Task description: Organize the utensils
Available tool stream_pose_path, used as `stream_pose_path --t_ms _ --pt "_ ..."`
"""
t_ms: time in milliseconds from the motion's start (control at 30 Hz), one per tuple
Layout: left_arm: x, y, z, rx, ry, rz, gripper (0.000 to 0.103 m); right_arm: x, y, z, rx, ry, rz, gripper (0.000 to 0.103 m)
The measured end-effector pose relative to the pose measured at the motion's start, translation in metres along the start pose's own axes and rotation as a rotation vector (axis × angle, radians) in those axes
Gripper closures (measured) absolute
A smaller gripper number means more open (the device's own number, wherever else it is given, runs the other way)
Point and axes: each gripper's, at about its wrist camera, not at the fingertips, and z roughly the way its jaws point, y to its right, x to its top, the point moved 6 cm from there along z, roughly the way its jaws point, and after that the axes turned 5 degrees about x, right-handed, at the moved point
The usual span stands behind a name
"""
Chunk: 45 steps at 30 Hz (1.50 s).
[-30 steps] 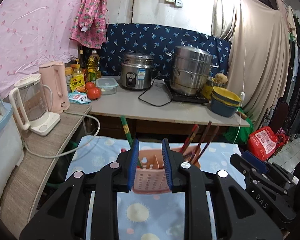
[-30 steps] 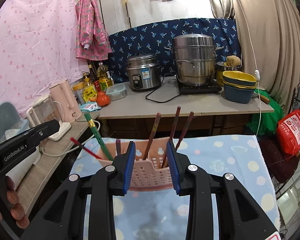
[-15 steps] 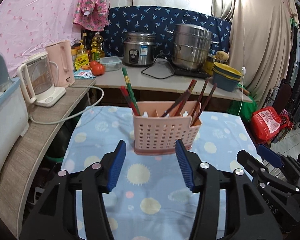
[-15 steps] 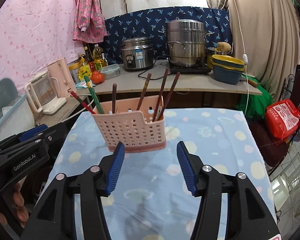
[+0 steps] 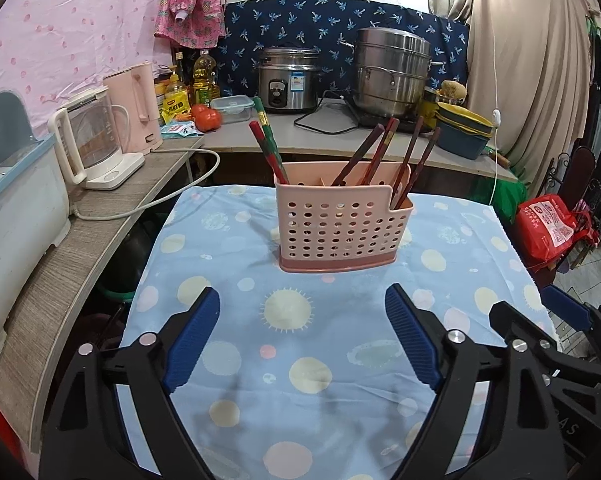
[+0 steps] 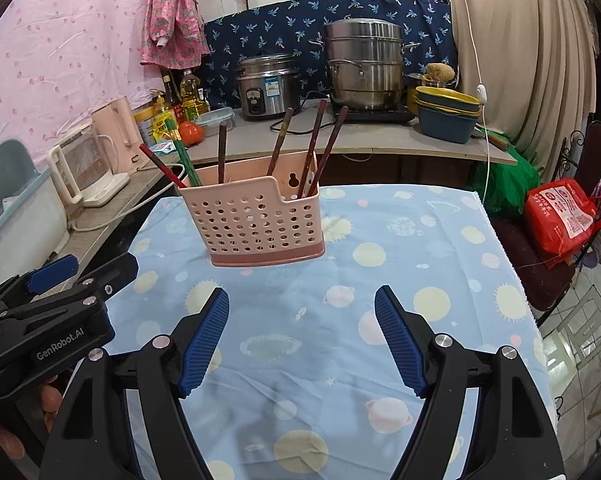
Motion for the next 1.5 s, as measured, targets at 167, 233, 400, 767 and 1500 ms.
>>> stream_pose_path --t_ms 167,233,400,767,1500 --pt "-0.011 0.003 0.001 0.013 -0.014 0.015 0.017 -0.003 0.002 -0.004 0.004 0.011 0.023 0.018" --pt "-0.014 0.003 0.001 0.013 -0.022 0.017 0.017 -0.004 0.002 -0.004 -0.004 0.011 0.014 0.018" --pt "-0.021 0.004 0.002 0.024 -0.035 0.019 0.017 -0.008 0.000 -0.005 -0.020 0.015 -0.001 0.009" --pt "-0.025 0.000 0.004 0.047 -0.046 0.014 0.009 -0.012 0.001 -0.007 -0.051 0.031 -0.024 0.007" --pt "-0.028 -0.005 0.006 0.070 -0.059 0.003 0.007 -0.019 0.004 -0.004 -0.082 0.001 -0.024 0.007"
